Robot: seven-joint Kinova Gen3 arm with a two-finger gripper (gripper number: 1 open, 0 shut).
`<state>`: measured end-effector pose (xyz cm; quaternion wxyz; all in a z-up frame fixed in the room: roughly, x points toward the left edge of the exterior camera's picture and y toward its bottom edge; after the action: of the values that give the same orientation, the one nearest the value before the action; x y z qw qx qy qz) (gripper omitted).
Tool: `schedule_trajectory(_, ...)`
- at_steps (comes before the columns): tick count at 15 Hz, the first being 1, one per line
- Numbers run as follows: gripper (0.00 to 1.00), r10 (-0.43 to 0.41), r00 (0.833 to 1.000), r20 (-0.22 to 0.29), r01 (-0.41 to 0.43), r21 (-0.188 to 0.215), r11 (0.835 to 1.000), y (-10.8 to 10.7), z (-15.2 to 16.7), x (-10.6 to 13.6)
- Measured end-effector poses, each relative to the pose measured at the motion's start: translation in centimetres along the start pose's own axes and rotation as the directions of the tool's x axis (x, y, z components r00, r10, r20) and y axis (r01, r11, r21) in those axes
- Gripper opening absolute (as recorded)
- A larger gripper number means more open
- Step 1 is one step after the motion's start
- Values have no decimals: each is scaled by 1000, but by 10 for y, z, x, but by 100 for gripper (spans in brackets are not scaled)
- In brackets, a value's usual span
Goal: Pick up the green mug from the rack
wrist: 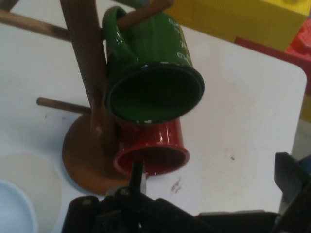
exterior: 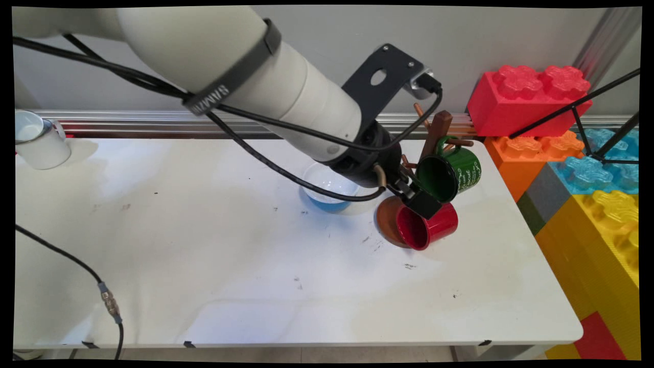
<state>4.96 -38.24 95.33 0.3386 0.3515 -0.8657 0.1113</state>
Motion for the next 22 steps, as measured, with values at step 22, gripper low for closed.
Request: schedule_trajectory(22, 100, -81, 983, -162, 76, -38, 996, 2, 71, -19)
